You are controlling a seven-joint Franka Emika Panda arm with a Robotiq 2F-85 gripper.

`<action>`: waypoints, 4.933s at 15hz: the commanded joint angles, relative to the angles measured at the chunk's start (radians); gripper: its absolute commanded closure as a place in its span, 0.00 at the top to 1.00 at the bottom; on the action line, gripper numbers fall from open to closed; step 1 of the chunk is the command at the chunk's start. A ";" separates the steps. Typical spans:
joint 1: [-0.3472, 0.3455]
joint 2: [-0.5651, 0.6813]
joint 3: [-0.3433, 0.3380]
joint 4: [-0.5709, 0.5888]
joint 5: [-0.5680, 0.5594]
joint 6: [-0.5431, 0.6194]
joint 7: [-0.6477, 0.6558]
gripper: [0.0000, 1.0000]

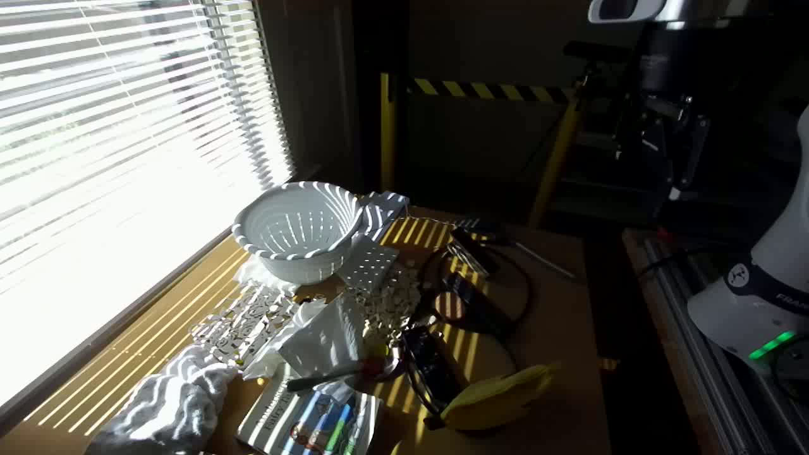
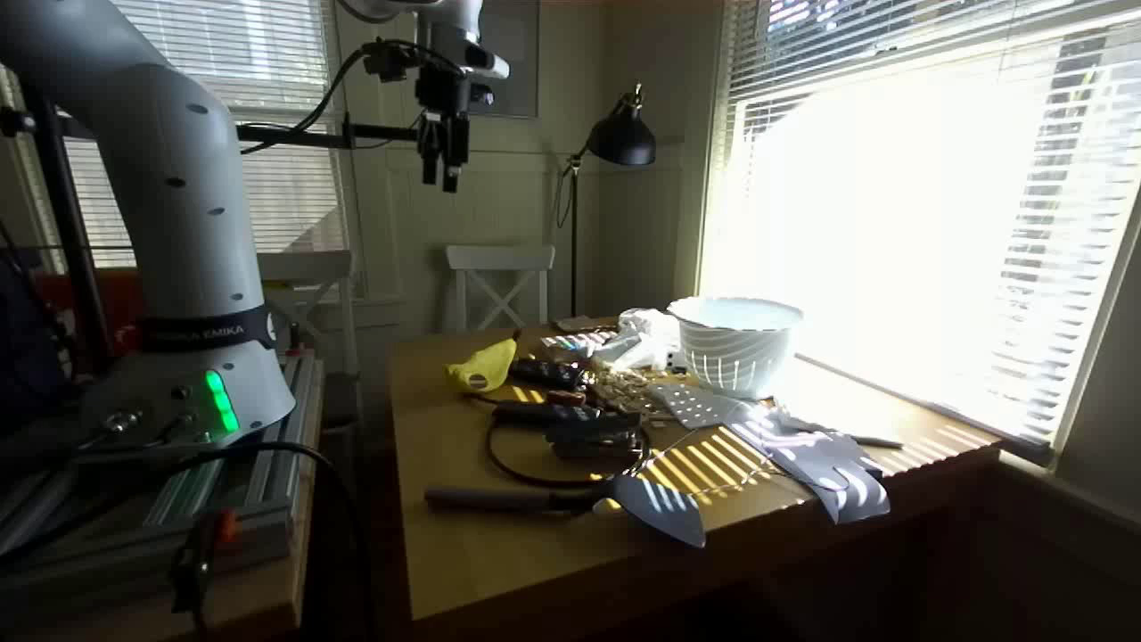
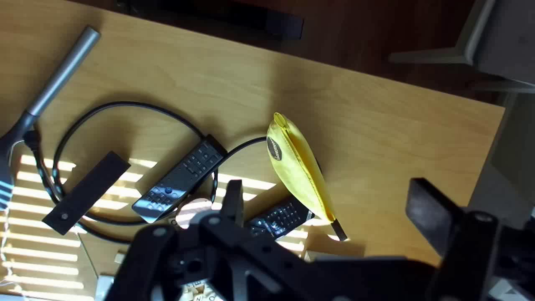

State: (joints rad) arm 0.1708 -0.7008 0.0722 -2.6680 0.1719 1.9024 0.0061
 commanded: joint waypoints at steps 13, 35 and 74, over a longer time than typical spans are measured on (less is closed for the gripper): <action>-0.178 0.074 0.008 -0.082 -0.133 0.226 0.138 1.00; -0.457 0.500 -0.270 -0.103 -0.216 0.569 0.081 1.00; -0.728 1.162 -0.082 0.114 0.085 1.116 -0.263 0.96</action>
State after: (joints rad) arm -0.4649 0.4418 -0.0820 -2.5409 0.2460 2.9635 -0.1870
